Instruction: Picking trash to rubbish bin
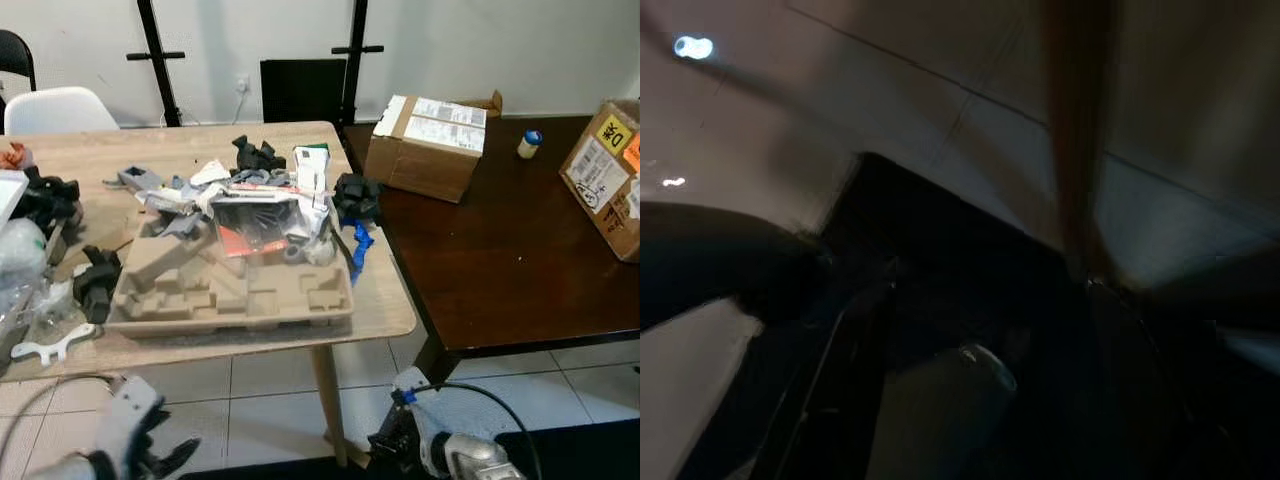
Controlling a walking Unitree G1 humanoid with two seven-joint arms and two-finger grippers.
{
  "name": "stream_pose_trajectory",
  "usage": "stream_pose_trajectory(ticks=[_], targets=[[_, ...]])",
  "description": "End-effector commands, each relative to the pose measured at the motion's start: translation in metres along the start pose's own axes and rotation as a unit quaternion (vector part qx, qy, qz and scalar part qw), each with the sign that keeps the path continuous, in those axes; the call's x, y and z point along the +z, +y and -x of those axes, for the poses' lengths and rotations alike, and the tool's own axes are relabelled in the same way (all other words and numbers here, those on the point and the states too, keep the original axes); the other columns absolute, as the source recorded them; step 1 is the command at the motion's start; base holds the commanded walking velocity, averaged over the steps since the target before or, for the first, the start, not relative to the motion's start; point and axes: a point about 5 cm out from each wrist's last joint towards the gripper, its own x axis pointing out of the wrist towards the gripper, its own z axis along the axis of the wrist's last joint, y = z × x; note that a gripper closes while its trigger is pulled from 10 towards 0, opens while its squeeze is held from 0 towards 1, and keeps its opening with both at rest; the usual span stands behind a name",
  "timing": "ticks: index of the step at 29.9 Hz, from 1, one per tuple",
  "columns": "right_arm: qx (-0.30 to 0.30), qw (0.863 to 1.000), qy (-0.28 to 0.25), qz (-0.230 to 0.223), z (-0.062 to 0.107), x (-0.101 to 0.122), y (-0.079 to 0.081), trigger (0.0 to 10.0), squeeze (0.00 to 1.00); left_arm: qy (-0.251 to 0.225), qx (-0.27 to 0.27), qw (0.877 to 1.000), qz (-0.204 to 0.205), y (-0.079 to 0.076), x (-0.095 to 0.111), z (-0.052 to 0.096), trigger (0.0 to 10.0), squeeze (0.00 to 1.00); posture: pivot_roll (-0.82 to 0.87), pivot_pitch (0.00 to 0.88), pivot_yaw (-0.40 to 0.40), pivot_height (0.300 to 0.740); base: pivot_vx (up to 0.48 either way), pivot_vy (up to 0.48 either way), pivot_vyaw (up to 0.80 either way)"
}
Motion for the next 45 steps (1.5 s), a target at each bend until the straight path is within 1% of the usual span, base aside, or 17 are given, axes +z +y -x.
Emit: stream_pose_trajectory(ticks=[1,6,11,13,15,20,24,26,27,28,29,30,32,35,40,42,45], targets=[[0.027,0.999,-0.019,0.02,0.001,0.013,-0.002,10.0,0.0,-0.006,-0.016,1.0,0.002,0.0,0.009,0.003,10.0,0.0,-0.02,0.068,-0.028,0.74,0.0,0.0,0.0],[0.157,0.984,-0.025,0.077,0.012,0.041,-0.002,10.0,0.0,-0.038,-0.079,0.996,-0.005,-0.005,0.049,0.018,10.0,0.0,-0.02,0.061,-0.041,0.74,0.0,0.0,0.0],[0.207,0.974,-0.016,0.087,0.016,0.047,0.001,10.0,0.0,-0.058,-0.092,0.994,-0.007,-0.006,0.074,0.027,10.0,0.0,-0.02,0.064,-0.046,0.74,0.0,0.0,0.0],[0.219,0.972,-0.013,0.088,0.017,0.047,0.003,10.0,0.0,-0.074,-0.065,0.995,-0.012,0.0,0.083,0.029,10.0,0.0,-0.02,0.067,-0.048,0.74,0.0,0.0,0.0],[0.237,0.966,-0.005,0.103,0.019,0.047,0.006,10.0,0.0,-0.106,-0.005,0.994,-0.026,0.016,0.1,0.038,10.0,0.0,-0.02,0.067,-0.048,0.74,0.0,0.0,0.0],[0.263,0.957,-0.02,0.117,0.024,0.062,0.01,10.0,0.0,-0.116,0.018,0.992,-0.047,0.026,0.115,0.054,10.0,0.0,-0.02,0.073,-0.046,0.74,0.0,0.0,0.0],[0.293,0.946,-0.05,0.133,0.03,0.092,0.014,10.0,0.0,-0.143,0.046,0.986,-0.067,0.04,0.146,0.077,10.0,0.0,-0.01,0.083,-0.046,0.74,0.0,0.0,0.0],[0.296,0.944,-0.052,0.137,0.031,0.095,0.015,10.0,0.0,-0.152,0.055,0.984,-0.071,0.043,0.152,0.08,10.0,0.0,-0.01,0.083,-0.046,0.74,0.0,0.0,0.0],[0.299,0.942,-0.057,0.142,0.031,0.099,0.016,10.0,0.0,-0.169,0.086,0.978,-0.082,0.051,0.16,0.084,10.0,0.0,-0.01,0.088,-0.045,0.74,0.0,0.0,0.0],[0.3,0.941,-0.061,0.148,0.032,0.102,0.017,10.0,0.0,-0.18,0.115,0.973,-0.088,0.058,0.165,0.088,10.0,0.32,-0.01,0.091,-0.042,0.74,0.0,0.0,0.0],[0.301,0.938,-0.068,0.156,0.032,0.107,0.018,10.0,0.0,-0.189,0.153,0.965,-0.098,0.068,0.17,0.092,10.0,1.0,-0.01,0.093,-0.039,0.74,0.0,0.0,0.0],[0.308,0.933,-0.088,0.162,0.034,0.119,0.022,10.0,0.0,-0.189,0.196,0.956,-0.106,0.079,0.172,0.096,10.0,1.0,-0.01,0.095,-0.033,0.74,0.0,0.0,0.0],[0.314,0.93,-0.1,0.164,0.036,0.126,0.026,10.0,0.0,-0.187,0.22,0.951,-0.11,0.085,0.173,0.098,10.0,1.0,-0.02,0.095,-0.031,0.74,0.0,0.0,0.0],[0.331,0.916,-0.138,0.177,0.045,0.154,0.034,10.0,0.0,-0.143,0.255,0.949,-0.117,0.096,0.168,0.092,10.0,1.0,-0.02,0.096,-0.026,0.74,0.0,0.0,0.0],[0.334,0.914,-0.137,0.185,0.048,0.157,0.035,10.0,0.0,-0.134,0.27,0.948,-0.104,0.098,0.165,0.082,10.0,1.0,-0.03,0.095,-0.021,0.74,0.0,0.0,0.0],[0.333,0.915,-0.132,0.186,0.048,0.153,0.036,10.0,0.0,-0.131,0.289,0.946,-0.072,0.102,0.156,0.069,10.0,1.0,-0.02,0.097,-0.02,0.74,0.0,0.0,0.0],[0.335,0.915,-0.131,0.185,0.048,0.152,0.037,10.0,0.0,-0.131,0.298,0.944,-0.058,0.104,0.152,0.064,10.0,1.0,-0.02,0.097,-0.02,0.74,0.0,0.0,0.0]])
